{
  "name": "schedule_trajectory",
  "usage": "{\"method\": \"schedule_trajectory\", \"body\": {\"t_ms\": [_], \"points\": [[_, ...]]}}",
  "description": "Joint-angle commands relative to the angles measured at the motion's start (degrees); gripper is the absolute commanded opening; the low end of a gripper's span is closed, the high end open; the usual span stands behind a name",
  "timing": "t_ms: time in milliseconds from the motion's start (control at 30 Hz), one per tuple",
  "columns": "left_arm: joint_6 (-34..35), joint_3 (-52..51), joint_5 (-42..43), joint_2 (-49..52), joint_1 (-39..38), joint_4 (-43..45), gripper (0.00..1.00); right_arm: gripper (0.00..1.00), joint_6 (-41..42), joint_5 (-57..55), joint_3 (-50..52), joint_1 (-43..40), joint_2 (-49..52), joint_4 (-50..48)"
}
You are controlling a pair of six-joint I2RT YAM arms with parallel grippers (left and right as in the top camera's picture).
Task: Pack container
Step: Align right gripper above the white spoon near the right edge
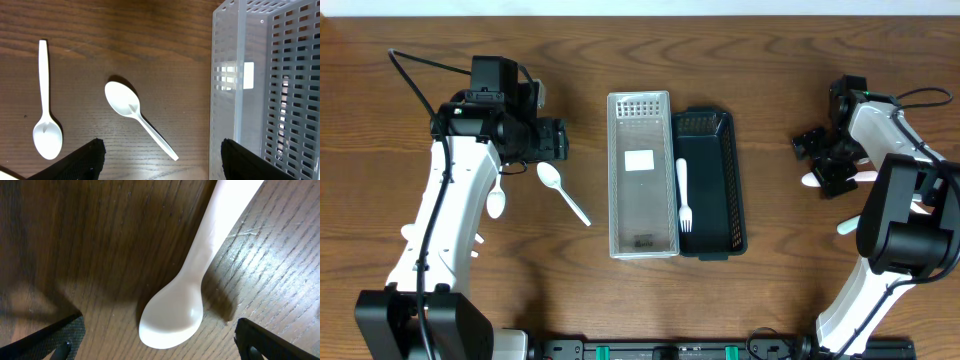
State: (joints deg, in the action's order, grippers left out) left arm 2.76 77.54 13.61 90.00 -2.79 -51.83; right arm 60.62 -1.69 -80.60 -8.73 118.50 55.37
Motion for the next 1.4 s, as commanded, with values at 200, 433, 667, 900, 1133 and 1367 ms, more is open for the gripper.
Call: {"method": "schedule_trajectory", "body": {"t_ms": [200,433,667,900,1133,1367], "points": [[-0.4,1.4,0.3,-1.1,0.0,0.0,0.76,0.91,-0.7,-2.8,1.8,-0.2,3.7,2.7],[-0.4,1.4,0.3,-1.1,0.0,0.0,0.77,0.92,-0.5,-4.1,1.8,-0.2,3.7,4.4],[-0.4,1.4,0.3,-1.1,0.0,0.0,0.77,0.86,-0.7,-5.0,1.8,-0.7,3.7,4.7],[-0.4,1.4,0.3,-1.1,0.0,0.0,0.77,0.83,0.8,-5.6,1.8,-1.4,3.7,3.3],[-0.4,1.4,0.3,-1.1,0.0,0.0,0.77,0.91,-3.9,-5.8,1.8,-1.0,3.1,-3.3],[-0.4,1.4,0.3,-1.1,0.0,0.1,0.77,0.94,-5.0,-5.8,1.8,-0.6,-2.4,-4.3]]}}
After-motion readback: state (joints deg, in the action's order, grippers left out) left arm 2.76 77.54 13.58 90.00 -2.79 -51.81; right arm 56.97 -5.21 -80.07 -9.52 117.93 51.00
